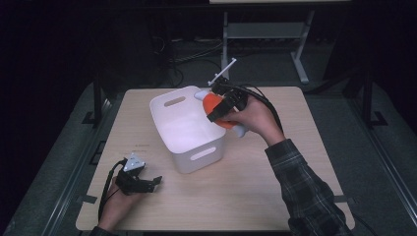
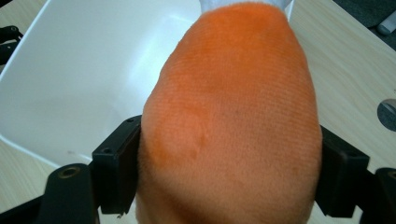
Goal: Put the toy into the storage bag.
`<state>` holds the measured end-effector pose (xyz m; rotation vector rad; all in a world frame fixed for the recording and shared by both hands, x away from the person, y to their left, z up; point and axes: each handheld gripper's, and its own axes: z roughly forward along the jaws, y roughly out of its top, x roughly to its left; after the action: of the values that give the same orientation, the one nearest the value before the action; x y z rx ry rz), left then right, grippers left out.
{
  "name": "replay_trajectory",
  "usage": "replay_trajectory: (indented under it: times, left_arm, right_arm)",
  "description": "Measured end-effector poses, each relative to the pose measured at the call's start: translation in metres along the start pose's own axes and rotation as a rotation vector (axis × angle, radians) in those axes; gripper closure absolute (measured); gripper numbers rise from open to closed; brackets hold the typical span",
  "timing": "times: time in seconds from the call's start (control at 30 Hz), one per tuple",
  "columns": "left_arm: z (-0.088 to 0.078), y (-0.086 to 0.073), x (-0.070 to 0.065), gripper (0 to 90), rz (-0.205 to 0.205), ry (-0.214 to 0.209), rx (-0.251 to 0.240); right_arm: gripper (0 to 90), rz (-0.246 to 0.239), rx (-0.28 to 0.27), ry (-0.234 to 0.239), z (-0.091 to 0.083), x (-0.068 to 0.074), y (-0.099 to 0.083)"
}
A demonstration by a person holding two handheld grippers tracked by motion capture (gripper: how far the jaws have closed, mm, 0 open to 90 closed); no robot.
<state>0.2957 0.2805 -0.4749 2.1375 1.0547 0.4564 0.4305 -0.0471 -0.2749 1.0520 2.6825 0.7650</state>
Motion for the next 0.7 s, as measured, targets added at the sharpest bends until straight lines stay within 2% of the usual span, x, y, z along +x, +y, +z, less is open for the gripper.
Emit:
replay_trajectory:
  times: [0.7]
  left_arm:
    - [0.0,0.0,0.0,13.0,0.003,0.001,0.001]
  right_arm:
    - [22.6,-0.003,0.039,-0.011,0.034,0.016,0.042]
